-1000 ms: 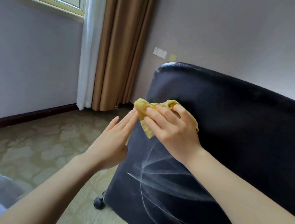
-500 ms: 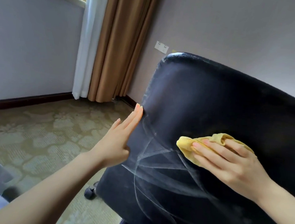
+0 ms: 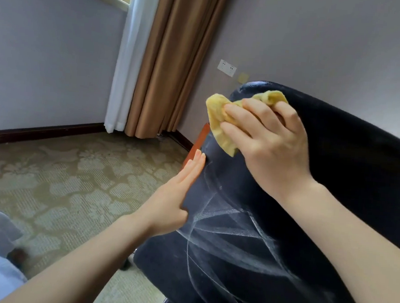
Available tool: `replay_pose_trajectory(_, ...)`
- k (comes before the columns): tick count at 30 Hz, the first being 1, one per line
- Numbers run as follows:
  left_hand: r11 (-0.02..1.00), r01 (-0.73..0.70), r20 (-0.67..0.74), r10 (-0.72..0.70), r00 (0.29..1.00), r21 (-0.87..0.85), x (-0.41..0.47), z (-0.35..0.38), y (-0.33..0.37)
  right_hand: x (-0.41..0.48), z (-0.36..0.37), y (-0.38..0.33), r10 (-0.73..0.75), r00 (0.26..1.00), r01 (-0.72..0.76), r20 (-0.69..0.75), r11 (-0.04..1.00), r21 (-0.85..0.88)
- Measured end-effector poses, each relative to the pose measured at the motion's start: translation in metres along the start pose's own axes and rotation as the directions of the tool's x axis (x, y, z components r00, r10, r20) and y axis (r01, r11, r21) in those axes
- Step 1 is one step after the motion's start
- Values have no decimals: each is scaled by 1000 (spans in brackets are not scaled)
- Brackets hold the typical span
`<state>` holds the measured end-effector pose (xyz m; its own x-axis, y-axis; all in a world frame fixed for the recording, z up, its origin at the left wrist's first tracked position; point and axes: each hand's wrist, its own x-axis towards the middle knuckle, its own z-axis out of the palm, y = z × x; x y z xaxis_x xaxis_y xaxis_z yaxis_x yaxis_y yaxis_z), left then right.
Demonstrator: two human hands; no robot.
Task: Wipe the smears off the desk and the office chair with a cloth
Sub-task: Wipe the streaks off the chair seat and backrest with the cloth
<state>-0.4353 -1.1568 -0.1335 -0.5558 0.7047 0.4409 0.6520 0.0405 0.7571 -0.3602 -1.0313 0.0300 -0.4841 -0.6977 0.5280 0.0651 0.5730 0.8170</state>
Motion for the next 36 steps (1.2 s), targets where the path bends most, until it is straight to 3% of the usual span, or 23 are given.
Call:
replay_pose_trajectory(5, 998, 50, 59, -53, 997, 43, -5, -9, -2, 9, 25, -32, 92, 977, -102, 193, 994, 45)
replay_pose_trajectory(9, 974, 76, 51, -89, 995, 214, -15, -13, -12, -10, 40, -56, 51, 961, -73, 272, 995, 70)
replay_pose_trajectory(16, 901, 146, 6, -163, 987, 409, -24, -14, -12, -64, 46, -78, -80, 953, 35, 291, 987, 156)
replay_pose_trajectory(23, 920, 91, -69, -70, 995, 381, -19, 7, 5, -110, 22, -64, -190, 949, 136, 254, 967, 214)
replay_pose_trajectory(27, 958, 102, -143, -65, 988, 268, -17, 14, 6, -134, 2, -42, -280, 926, 225, 254, 948, 225)
replay_pose_trajectory(36, 931, 10, 9, -14, 1000, 365, -12, 7, -8, -149, -34, 13, -311, 930, 298, 195, 950, 92)
